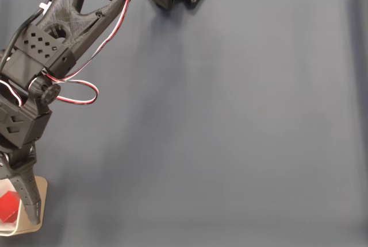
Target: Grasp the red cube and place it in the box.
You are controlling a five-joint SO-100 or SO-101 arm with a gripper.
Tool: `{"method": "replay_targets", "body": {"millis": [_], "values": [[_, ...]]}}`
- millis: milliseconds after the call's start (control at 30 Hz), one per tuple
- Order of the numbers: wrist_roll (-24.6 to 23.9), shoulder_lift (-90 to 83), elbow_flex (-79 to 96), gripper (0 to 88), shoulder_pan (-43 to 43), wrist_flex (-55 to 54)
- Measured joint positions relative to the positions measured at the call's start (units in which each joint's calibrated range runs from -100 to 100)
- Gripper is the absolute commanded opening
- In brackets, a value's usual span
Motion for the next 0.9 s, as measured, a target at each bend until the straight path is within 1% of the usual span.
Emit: {"method": "replay_targets", "body": {"millis": [500,633,700,900], "values": [[-0.54,0.0,0.0,49.3,0.0,-1.03],[-0.73,0.0,0.0,48.1,0.0,-1.03],[-0.73,0.0,0.0,46.1,0.0,-1.03],[-0.78,0.0,0.0,31.2,0.0,-1.03]]}}
